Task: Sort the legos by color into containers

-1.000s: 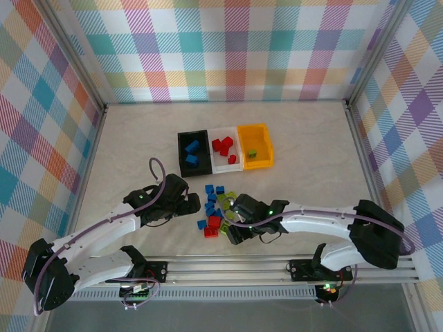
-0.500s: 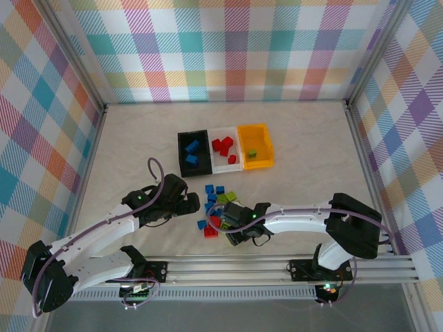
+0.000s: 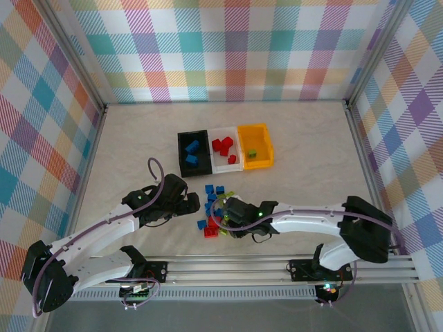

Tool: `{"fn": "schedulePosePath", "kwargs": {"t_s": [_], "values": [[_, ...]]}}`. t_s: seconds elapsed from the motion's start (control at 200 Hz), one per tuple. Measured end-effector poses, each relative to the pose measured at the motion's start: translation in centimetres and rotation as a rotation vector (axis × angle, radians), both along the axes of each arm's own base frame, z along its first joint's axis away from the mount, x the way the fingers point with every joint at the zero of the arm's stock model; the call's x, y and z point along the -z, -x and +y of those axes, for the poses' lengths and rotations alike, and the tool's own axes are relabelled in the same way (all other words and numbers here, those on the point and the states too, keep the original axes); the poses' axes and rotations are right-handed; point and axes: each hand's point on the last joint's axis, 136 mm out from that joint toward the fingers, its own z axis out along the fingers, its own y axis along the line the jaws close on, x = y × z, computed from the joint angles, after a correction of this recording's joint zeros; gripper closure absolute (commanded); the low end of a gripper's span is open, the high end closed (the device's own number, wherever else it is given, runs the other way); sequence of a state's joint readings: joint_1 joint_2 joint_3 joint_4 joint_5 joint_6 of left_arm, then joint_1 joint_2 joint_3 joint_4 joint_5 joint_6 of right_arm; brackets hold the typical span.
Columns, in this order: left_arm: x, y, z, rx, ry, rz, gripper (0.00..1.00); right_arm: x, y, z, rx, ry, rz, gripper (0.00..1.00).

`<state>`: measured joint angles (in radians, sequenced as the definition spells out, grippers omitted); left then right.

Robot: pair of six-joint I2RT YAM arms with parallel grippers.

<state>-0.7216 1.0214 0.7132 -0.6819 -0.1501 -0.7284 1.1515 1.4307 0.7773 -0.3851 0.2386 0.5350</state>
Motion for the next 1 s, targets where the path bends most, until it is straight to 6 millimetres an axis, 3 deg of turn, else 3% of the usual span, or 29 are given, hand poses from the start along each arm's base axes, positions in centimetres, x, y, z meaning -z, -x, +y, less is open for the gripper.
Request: {"fn": "schedulePosePath", "kwargs": {"t_s": [0.115, 0.18, 0.38, 0.5, 0.605, 0.67, 0.79, 0.91, 1.0], "values": [[0.0, 0.0, 0.0, 0.0, 0.0, 0.0, 0.0, -2.4, -2.2, -0.5, 0.041, -0.069, -0.028, 0.65], [0.0, 0.0, 0.0, 0.0, 0.0, 0.0, 0.0, -3.8, -4.4, -0.5, 0.071, -0.098, -0.043, 0.65], [-0.3, 0.0, 0.0, -0.001, 0.01, -0.009, 0.0, -8.8, -15.1, 1.9, 0.155, -0.21, -0.107, 0.65], [-0.5, 0.2, 0.1, -0.004, 0.014, -0.012, 0.0, -9.0, -21.8, 3.5, 0.192, -0.217, -0.134, 0.65], [-0.4, 0.5, 0.4, -0.004, 0.004, -0.001, 0.0, -7.7, -25.7, 3.7, 0.228, -0.189, -0.13, 0.62], [-0.4, 0.5, 0.4, -0.004, 0.003, 0.001, 0.0, -6.8, -27.2, 3.9, 0.241, -0.172, -0.119, 0.56], [-0.3, 0.5, 0.4, -0.002, 0.004, 0.003, 0.0, -5.8, -28.7, 4.4, 0.242, -0.157, -0.097, 0.37], [0.0, 0.5, 0.2, 0.005, 0.0, 0.015, 0.0, -6.6, -28.8, 4.8, 0.232, -0.172, -0.092, 0.35], [0.6, 0.5, -0.1, 0.021, -0.01, 0.04, 0.07, -7.8, -28.6, 4.9, 0.224, -0.197, -0.102, 0.35]]}}
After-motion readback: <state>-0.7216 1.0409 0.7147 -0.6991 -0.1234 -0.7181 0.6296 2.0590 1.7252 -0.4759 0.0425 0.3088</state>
